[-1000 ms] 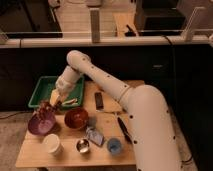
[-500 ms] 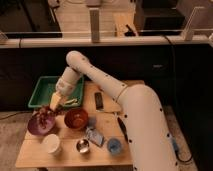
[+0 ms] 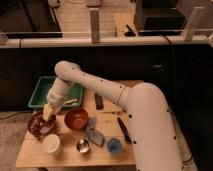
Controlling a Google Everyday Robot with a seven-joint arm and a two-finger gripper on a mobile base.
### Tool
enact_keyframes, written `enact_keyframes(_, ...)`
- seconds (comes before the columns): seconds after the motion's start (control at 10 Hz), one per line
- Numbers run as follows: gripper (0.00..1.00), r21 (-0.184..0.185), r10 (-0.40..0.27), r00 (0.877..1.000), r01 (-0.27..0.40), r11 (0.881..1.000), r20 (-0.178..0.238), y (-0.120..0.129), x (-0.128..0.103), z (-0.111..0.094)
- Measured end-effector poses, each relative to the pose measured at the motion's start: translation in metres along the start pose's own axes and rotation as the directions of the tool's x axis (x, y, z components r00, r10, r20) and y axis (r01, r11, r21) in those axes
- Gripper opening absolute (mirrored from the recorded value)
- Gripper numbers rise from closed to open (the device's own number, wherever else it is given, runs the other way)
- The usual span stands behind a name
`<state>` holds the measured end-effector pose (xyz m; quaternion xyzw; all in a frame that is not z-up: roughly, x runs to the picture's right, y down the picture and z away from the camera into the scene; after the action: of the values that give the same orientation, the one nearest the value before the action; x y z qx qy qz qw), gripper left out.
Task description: Place grapes in paper cup
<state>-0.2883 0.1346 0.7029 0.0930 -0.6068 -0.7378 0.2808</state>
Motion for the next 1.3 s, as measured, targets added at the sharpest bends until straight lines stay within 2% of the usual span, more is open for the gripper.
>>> enact_keyframes(0.4, 0.0, -0.045, 0.015, 0.999, -0.017, 0.999, -0.048, -0.01, -0.014, -0.004)
enact_keyframes(0.7, 0.0, -0.04, 0.024, 0.997, -0.027, 0.999, -0.071, -0.012, -0.035, -0.011)
enact_keyframes(1.3, 0.0, -0.056, 0.026, 0.997, -0.03, 0.998, -0.078, -0.023, -0.041, 0.005)
